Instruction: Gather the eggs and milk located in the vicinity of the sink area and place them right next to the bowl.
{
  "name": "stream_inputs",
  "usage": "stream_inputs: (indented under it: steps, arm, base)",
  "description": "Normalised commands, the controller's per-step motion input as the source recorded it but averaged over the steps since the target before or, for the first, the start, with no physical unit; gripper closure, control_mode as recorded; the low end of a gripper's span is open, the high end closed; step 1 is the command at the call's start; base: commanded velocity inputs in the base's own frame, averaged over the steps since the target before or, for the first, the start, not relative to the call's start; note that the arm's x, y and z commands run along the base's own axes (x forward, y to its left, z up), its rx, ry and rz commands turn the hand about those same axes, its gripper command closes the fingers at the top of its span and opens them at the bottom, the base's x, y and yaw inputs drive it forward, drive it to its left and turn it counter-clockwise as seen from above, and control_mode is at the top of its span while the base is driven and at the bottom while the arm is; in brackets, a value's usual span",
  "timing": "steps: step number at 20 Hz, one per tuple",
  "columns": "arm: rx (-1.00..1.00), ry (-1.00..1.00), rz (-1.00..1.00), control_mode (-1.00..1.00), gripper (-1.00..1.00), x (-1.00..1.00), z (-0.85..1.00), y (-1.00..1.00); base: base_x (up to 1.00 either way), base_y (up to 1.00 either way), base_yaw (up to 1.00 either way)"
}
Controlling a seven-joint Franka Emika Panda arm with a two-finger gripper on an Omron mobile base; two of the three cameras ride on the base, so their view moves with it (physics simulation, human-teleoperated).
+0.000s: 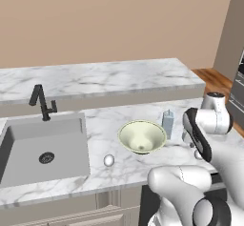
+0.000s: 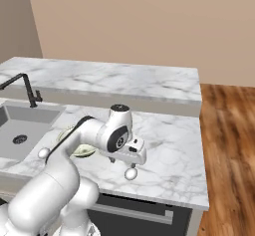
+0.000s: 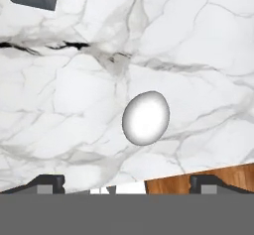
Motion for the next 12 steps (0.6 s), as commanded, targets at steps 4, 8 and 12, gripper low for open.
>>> stream_inputs:
  steps: [4, 8, 12]
  arm:
    - [0.0, 0.21, 0.0, -1.0, -1.0, 0.43, -0.3, -0.42]
    - [0.0, 0.16, 0.0, -1.0, -1.0, 0.18, -0.2, -0.16]
    - [0.0, 0.07, 0.0, -1.0, -1.0, 0.0, -0.15, -0.02]
  base:
    - [0.0, 0.0, 0.0]
    - [0.0, 0.0, 0.0]
    - [0.0, 0.0, 0.0]
